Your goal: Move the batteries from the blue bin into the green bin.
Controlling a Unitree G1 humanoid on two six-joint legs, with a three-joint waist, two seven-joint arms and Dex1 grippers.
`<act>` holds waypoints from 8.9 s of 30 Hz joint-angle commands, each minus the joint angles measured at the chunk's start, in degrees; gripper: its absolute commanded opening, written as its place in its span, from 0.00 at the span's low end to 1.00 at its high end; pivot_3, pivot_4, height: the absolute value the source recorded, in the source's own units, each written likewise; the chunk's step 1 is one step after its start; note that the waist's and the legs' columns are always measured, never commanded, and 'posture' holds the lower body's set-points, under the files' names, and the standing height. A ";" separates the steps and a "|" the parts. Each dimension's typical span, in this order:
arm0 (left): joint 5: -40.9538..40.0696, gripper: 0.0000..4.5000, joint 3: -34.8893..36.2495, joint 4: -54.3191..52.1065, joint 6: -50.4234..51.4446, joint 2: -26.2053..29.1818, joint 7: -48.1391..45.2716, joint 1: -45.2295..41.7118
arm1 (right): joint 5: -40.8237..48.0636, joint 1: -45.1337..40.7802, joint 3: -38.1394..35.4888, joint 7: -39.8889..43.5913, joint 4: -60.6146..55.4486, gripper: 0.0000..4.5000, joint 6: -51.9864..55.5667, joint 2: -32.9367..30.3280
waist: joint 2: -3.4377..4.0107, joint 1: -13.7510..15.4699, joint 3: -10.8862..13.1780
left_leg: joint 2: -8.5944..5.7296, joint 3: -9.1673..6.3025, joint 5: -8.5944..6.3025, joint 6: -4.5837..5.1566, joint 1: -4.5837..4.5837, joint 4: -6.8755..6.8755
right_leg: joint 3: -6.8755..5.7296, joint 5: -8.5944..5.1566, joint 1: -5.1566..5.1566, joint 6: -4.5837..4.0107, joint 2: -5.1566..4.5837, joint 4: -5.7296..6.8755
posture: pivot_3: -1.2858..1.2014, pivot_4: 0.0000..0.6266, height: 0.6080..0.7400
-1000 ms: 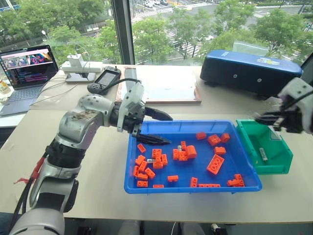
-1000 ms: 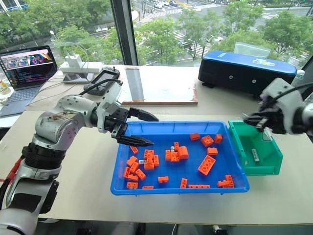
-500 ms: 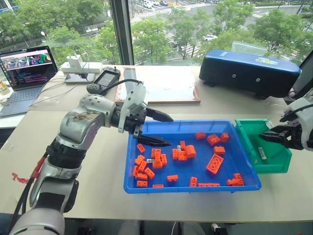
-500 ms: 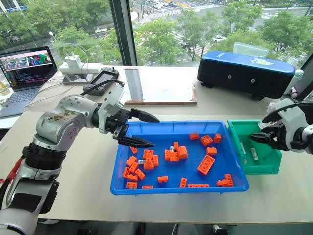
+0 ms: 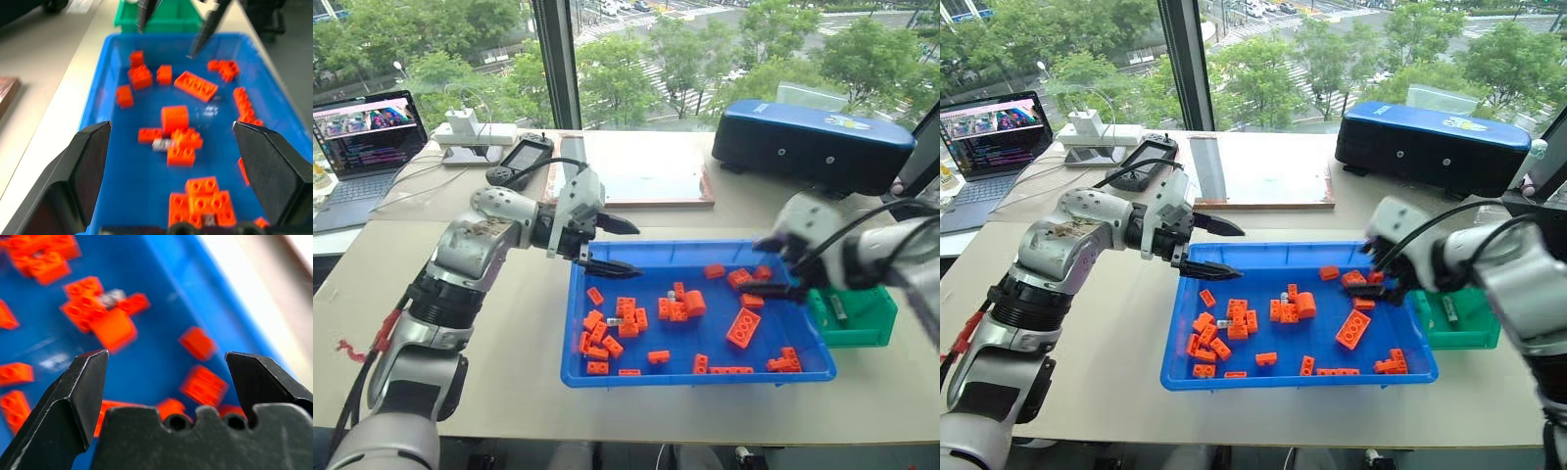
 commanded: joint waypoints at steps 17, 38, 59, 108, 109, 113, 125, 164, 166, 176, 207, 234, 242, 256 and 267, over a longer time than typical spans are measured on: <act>-2.86 0.95 3.93 -11.58 0.53 5.35 0.79 10.38 | -10.39 -3.86 12.61 5.47 15.08 0.87 -19.76 11.42 | -0.01 -0.07 0.01 | 0.02 0.02 0.04 -0.06 -0.03 0.00 | 0.02 0.00 -0.25 0.00 0.02 0.06 | 0.52 0.24 0.94; -5.05 0.95 3.05 -10.90 0.51 5.92 -0.51 9.11 | -15.08 -7.59 2.76 4.35 22.93 0.32 -18.54 0.94 | -0.01 0.03 0.01 | 0.03 0.07 0.04 -0.07 -0.04 0.00 | 0.05 0.00 -0.28 0.00 0.02 0.06 | 0.52 0.24 0.94; -1.25 0.95 2.12 -8.30 -1.71 6.82 -1.11 8.97 | -5.94 -4.03 8.17 2.10 3.89 0.99 -1.81 13.77 | -0.01 0.00 0.01 | 0.02 0.08 0.05 -0.08 -0.12 0.01 | 0.04 0.00 -0.50 -0.01 0.00 0.59 | 0.52 0.24 0.94; -1.34 0.95 1.57 -7.14 -2.34 4.84 -2.21 8.11 | -6.01 -6.77 5.17 -3.17 6.91 0.99 -5.69 12.11 | -0.03 -0.65 0.02 | 0.08 0.16 0.06 -0.10 -0.13 0.00 | 0.07 0.00 -0.73 -0.01 0.01 0.80 | 0.52 0.24 0.94; -1.28 0.95 1.59 -7.13 -2.39 4.84 -2.22 8.12 | -5.90 -6.53 6.53 -2.90 5.97 0.99 -5.44 13.38 | -0.03 -0.69 0.02 | 0.08 0.16 0.06 -0.10 -0.13 0.00 | 0.07 0.00 -0.73 -0.01 0.01 0.81 | 0.52 0.24 0.94; -1.28 0.95 1.68 -7.26 -2.28 4.85 -2.13 8.17 | -5.21 -5.62 8.77 -3.34 5.79 0.99 -4.59 17.78 | -0.03 -0.60 0.02 | 0.06 0.13 0.06 -0.10 -0.13 0.00 | 0.06 0.00 -0.72 -0.01 0.01 0.83 | 0.52 0.24 0.94; -1.03 0.95 2.01 -8.13 -1.89 5.28 -1.43 8.78 | -11.06 -5.69 15.02 -3.60 14.64 0.99 -11.38 22.04 | -0.03 -0.29 0.02 | 0.04 0.12 0.08 -0.13 -0.12 0.01 | 0.04 0.00 -0.72 -0.01 0.01 0.83 | 0.52 0.24 0.94; 1.57 0.95 -2.36 4.09 -8.41 -1.47 -9.01 0.17 | -5.20 7.83 -21.79 -12.64 -3.86 0.56 5.66 2.74 | -0.04 -0.13 0.02 | 0.05 0.14 0.09 -0.13 -0.23 0.01 | 0.05 0.00 -0.73 -0.01 0.00 0.81 | 0.52 0.24 0.94; 1.99 0.95 -2.62 5.54 -9.18 -1.94 -9.68 -0.81 | -4.99 10.41 -23.78 -13.60 -4.87 0.56 6.01 2.69 | -0.04 0.00 0.02 | 0.04 0.14 0.09 -0.13 -0.23 0.01 | 0.05 0.00 -0.73 -0.01 0.00 0.82 | 0.52 0.24 0.94; 3.02 0.95 -3.09 8.53 -10.93 -3.38 -11.66 -2.51 | -4.00 15.18 -26.13 -17.35 -7.74 0.56 7.33 2.78 | -0.04 -0.06 0.02 | 0.05 0.13 0.09 -0.13 -0.25 0.01 | 0.04 0.00 -0.73 -0.01 0.00 0.80 | 0.52 0.24 0.94; 4.60 0.95 -2.84 10.06 -11.08 -2.50 -14.36 -4.22 | -3.08 13.08 -20.71 -26.17 -9.50 0.56 7.90 7.84 | -0.04 -0.07 0.02 | 0.03 0.12 0.09 -0.13 -0.27 0.01 | 0.04 0.00 -0.72 -0.01 0.00 0.79 | 0.52 0.24 0.94; 3.13 0.95 -1.75 4.29 -8.03 -1.92 -11.29 0.13 | -6.40 19.91 -31.27 -30.22 -3.04 0.95 6.72 4.12 | -0.04 -0.11 0.02 | 0.03 0.13 0.10 -0.12 -0.29 0.03 | 0.05 0.00 -0.71 -0.01 0.00 0.79 | 0.52 0.24 0.94; 2.81 0.95 -0.62 2.44 -6.54 -1.04 -9.70 2.00 | -4.19 11.70 -25.47 -27.44 -3.87 1.00 5.18 1.08 | -0.02 -0.35 0.01 | 0.05 0.13 0.10 -0.12 -0.28 0.03 | 0.05 0.00 -0.73 -0.01 0.00 0.79 | 0.52 0.24 0.94; 3.04 0.95 2.21 1.75 -5.33 7.69 -8.75 4.59 | 5.37 -2.63 7.38 -12.49 -7.72 1.00 2.62 16.24 | -0.05 -1.40 0.02 | 0.05 0.03 0.10 -0.12 -0.33 0.06 | -0.02 0.00 -0.75 -0.01 0.02 0.79 | 0.52 0.24 0.94; 1.37 0.95 3.41 -3.32 -2.28 9.96 -6.64 6.90 | -2.55 -4.96 18.26 -7.41 5.96 1.00 -8.61 22.50 | -0.05 -1.35 0.03 | 0.04 0.00 0.13 -0.17 -0.32 0.06 | -0.04 0.00 -0.81 -0.01 0.02 0.89 | 0.52 0.24 0.94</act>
